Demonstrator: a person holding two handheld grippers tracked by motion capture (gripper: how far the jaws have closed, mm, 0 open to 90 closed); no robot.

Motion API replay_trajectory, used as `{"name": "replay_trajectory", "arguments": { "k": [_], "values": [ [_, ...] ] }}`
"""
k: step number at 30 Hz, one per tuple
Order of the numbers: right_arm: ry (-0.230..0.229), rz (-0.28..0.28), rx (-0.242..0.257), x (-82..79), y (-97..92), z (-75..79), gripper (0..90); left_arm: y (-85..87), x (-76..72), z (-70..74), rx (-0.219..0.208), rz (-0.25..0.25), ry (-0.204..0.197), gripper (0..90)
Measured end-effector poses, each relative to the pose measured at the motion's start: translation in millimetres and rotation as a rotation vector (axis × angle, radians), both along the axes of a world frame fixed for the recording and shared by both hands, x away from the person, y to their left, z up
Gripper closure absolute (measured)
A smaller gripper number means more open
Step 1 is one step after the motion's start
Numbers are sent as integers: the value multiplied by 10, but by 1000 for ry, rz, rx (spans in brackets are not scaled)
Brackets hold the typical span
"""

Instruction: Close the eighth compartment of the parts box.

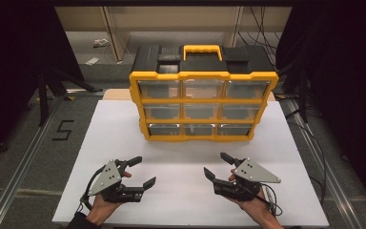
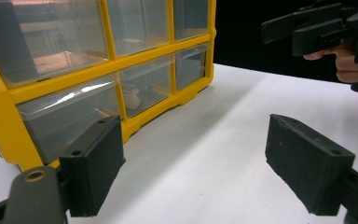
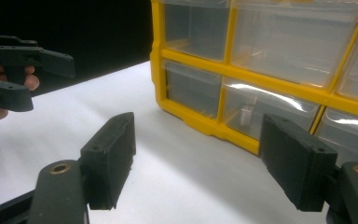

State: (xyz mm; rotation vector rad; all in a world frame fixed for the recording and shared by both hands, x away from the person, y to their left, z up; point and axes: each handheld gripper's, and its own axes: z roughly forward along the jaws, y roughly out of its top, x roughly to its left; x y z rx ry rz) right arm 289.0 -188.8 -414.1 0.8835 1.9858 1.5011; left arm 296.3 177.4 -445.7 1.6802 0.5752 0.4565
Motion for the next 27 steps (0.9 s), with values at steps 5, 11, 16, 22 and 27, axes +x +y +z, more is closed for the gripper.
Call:
{"name": "replay_trajectory", "arguments": {
  "k": [5,11,16,22,27],
  "values": [
    [-2,-12,3,-14,-45,-13,284,5,-6,2,-1,0,-2,188],
    [-3,-18,-2,-42,-101,-44,284,3,-12,3,-5,-1,-1,188],
    [-8,-18,1,-80,-129,-38,278,7,-19,4,-12,1,7,185],
    [-16,-18,6,-109,-146,-35,273,13,-17,7,-23,0,13,185],
    [-22,-18,6,-104,-142,-30,273,14,-15,5,-20,1,12,184]
  ]
}}
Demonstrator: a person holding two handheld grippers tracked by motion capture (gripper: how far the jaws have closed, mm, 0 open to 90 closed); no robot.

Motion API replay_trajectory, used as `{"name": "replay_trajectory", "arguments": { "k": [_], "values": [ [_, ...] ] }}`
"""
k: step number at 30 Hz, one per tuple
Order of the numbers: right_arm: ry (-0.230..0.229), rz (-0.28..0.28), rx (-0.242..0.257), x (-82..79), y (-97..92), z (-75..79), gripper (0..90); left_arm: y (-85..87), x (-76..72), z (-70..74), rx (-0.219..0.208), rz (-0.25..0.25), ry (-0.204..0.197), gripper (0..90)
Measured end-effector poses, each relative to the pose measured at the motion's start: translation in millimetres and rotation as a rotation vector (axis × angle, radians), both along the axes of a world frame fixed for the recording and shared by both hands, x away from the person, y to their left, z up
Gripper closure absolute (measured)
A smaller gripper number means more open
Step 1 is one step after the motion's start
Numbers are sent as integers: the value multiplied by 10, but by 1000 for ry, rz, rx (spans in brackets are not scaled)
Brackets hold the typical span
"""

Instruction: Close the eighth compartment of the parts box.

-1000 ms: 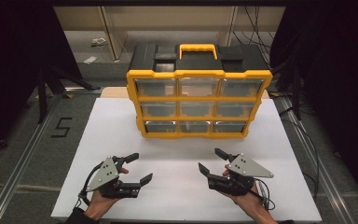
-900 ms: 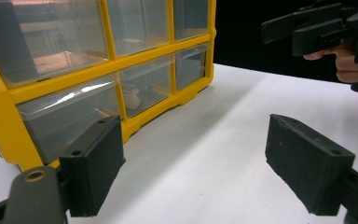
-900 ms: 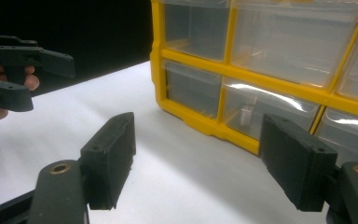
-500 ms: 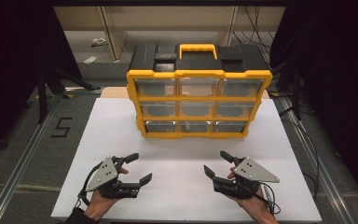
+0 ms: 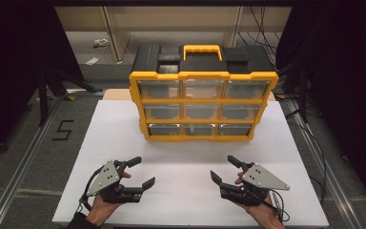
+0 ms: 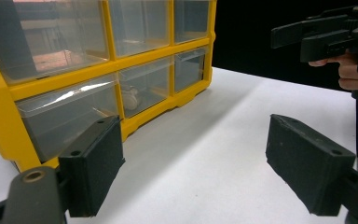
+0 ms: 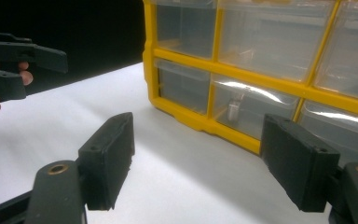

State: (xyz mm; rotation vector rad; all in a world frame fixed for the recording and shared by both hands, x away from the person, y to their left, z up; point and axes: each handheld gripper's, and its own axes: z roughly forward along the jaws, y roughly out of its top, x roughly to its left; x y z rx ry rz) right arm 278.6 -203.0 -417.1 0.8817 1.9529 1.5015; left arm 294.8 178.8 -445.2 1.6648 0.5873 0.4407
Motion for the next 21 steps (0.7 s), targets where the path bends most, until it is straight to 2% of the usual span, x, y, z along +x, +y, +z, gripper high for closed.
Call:
{"name": "replay_trajectory", "arguments": {
  "k": [21],
  "values": [
    [-10,4,2,19,-1,12,271,2,6,-1,2,6,-1,184]
  ]
}}
